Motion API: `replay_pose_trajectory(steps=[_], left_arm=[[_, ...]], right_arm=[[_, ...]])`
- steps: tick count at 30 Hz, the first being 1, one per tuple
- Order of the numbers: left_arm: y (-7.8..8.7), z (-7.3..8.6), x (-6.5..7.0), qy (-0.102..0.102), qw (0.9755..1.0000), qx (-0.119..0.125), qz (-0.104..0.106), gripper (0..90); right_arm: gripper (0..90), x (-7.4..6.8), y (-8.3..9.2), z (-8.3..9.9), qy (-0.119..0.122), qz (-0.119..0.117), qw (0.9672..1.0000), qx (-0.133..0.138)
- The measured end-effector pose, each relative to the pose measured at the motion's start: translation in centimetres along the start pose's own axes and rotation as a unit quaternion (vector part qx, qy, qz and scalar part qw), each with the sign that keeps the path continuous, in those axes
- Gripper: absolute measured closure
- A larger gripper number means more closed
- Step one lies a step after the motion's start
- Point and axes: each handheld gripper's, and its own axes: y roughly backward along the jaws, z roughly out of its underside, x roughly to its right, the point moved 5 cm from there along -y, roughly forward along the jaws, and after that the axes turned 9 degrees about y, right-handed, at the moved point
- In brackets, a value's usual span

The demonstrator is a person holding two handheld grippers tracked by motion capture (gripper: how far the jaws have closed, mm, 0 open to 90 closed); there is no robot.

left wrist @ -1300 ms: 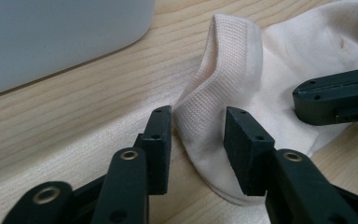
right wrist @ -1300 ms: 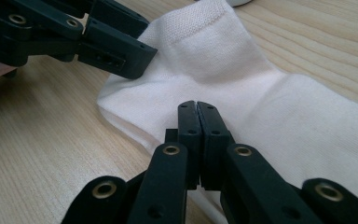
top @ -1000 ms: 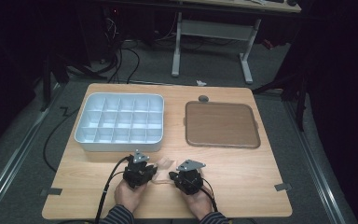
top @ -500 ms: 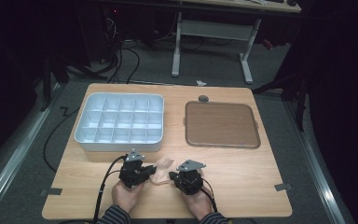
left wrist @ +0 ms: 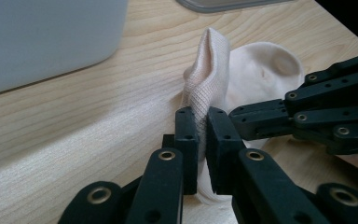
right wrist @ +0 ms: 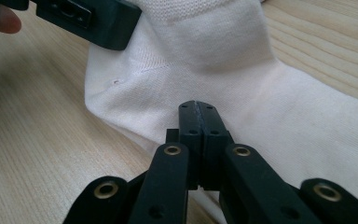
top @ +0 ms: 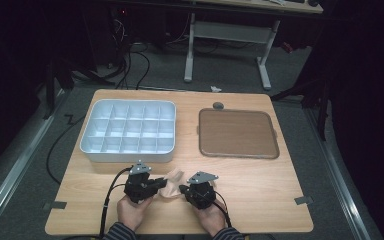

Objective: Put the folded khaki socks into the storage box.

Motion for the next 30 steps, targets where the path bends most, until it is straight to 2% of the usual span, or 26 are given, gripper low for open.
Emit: replay_pose_trajectory(steps=[9, 18, 30], left_arm=[[0.5, -0.1, 0.2, 0.006, 0.9999, 0.002, 0.010, 84.5], [0.8, -0.8, 1.0, -0.008, 0.9999, 0.003, 0.014, 84.7], [1.2, -0.9, 1.1, -0.001, 0.9998, 0.002, 0.022, 84.9]], right_arm=[[89.9, -0.4, -0.2, -0.2, 0.000, -0.010, 0.9999, 0.001], [89.9, -1.2, -0.7, -0.6, 0.004, -0.022, 0.9998, 0.002], [89.9, -2.0, -1.2, -1.1, 0.008, -0.041, 0.9991, 0.002]])
